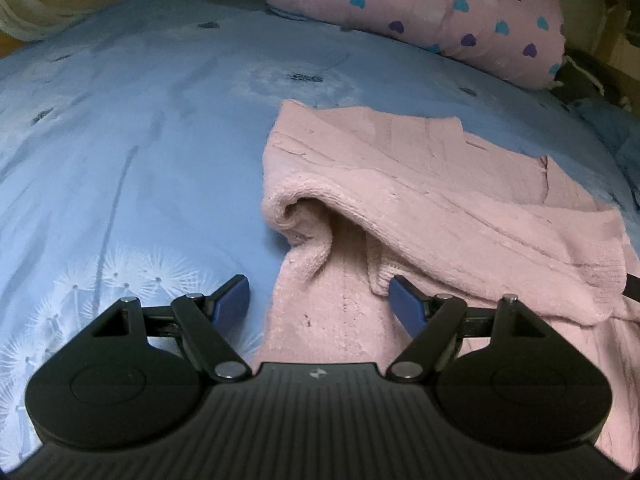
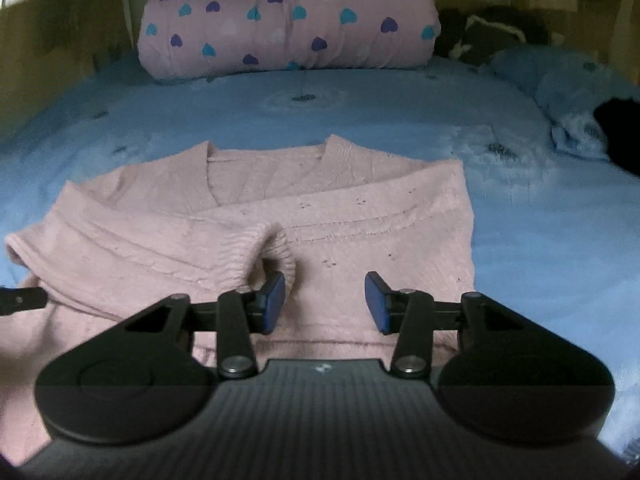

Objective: Fold small clothes
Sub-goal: 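Close the right tool on the hem edge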

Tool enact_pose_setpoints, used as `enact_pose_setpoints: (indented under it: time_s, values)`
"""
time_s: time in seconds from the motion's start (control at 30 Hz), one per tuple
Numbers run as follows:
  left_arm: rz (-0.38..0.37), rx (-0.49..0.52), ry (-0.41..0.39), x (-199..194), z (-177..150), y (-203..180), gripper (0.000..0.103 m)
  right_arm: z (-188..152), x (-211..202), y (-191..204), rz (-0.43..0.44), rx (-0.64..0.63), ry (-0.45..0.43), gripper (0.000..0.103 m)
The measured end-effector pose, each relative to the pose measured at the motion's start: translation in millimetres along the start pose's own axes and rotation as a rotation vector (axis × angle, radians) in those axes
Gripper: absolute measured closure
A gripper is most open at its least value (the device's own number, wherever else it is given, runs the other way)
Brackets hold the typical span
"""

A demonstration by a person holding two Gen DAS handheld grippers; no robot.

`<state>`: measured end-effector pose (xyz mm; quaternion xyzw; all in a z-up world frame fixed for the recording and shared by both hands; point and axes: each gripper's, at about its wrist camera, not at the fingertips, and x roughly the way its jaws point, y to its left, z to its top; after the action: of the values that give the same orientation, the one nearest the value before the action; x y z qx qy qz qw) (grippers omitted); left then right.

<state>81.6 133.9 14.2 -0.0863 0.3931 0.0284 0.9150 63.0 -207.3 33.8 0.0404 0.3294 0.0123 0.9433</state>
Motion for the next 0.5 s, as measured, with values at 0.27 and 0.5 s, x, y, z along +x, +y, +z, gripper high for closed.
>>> enact_pose_setpoints:
  time_s: [0.27, 0.5]
  values:
    - [-0.031, 0.006, -0.032, -6.4, -2.4, -8.8, 0.022, 12.6, -22.3, -6.0, 0.087, 0.070, -0.073, 0.046]
    - [-0.006, -0.021, -0.011, 1.8, -2.2, -5.9, 0.022, 18.4, -2.0, 5.0, 0.163, 0.054, -0.028, 0.040]
